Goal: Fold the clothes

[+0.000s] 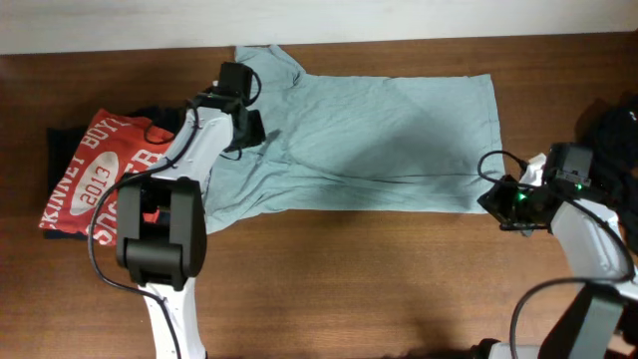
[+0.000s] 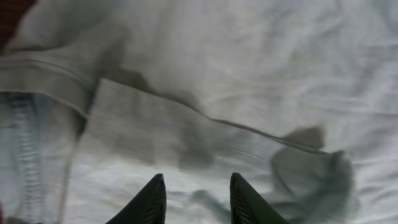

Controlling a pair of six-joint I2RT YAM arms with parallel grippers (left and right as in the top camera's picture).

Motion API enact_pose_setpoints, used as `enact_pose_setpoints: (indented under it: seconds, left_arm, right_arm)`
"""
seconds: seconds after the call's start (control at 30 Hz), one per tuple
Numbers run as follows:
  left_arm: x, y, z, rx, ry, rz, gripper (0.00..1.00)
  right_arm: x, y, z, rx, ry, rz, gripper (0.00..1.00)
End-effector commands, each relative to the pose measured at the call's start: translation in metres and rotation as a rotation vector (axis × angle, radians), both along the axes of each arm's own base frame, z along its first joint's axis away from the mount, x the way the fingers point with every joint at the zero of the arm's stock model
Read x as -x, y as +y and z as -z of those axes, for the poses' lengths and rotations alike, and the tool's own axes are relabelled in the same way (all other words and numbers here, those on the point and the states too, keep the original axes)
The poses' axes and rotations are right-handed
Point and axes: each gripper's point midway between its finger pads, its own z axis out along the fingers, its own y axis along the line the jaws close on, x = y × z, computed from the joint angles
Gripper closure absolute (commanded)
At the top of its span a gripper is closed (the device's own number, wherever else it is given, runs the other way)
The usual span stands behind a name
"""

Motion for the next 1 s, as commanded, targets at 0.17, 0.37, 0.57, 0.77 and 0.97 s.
enact_pose_setpoints:
  seconds: [0.17,0.37,0.57,0.77,0.97]
  left_arm:
    - [-0.001,0.005,-0.004,-0.025,0.003,0.019,0.66]
    - [0.001,0.006,-0.002,-0.026,0.007,0.019,0.67]
    - [0.001,0.005,-0.002,-0.026,0.007,0.019,0.67]
    - [0.000,0.005,-0.002,-0.026,0.007,0.019,0.67]
    - [0.001,0.005,-0.002,-0.026,0.008,0.019,0.66]
  right_arm:
    - [-0.016,0.016,0.035,-0.022,0.041,-0.071,0.96]
    - [-0.030,0.021,0.040,-0.004,0.002,-0.093,0.96]
    - [-0.033,0.020,0.044,-0.011,0.003,-0.075,0.96]
    - [-0.027,0.021,0.053,-0.024,0.044,-0.075,0.96]
    - [-0.027,0.022,0.069,-0.034,0.068,-0.071,0.96]
